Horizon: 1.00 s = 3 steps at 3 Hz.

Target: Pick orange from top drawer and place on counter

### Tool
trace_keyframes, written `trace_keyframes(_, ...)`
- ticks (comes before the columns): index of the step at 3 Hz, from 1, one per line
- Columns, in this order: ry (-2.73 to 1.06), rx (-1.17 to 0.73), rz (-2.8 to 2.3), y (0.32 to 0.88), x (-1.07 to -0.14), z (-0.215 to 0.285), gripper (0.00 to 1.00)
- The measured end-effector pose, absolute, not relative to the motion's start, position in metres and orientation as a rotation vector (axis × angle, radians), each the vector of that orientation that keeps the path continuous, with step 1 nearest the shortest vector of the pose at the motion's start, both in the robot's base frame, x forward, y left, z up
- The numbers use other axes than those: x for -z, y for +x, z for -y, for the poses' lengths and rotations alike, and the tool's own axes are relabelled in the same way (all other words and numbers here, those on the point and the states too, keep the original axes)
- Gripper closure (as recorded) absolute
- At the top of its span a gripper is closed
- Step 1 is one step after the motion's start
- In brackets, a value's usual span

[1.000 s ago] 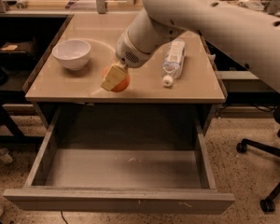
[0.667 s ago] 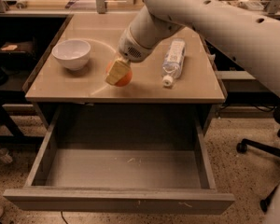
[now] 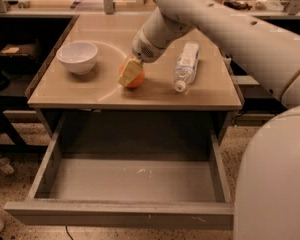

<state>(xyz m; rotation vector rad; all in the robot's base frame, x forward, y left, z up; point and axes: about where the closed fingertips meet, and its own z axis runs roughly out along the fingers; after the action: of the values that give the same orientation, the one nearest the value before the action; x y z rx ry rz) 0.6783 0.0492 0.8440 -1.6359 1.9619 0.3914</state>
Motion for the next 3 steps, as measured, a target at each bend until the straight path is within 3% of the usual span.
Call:
trace_keyframes(2, -1.636, -0.391, -1.962, 0.6783, -0.8461, -0.0493, 0.98)
trace_keyframes(3, -1.636, -0.392, -1.962, 0.6783, -0.8460, -0.0493, 0.77)
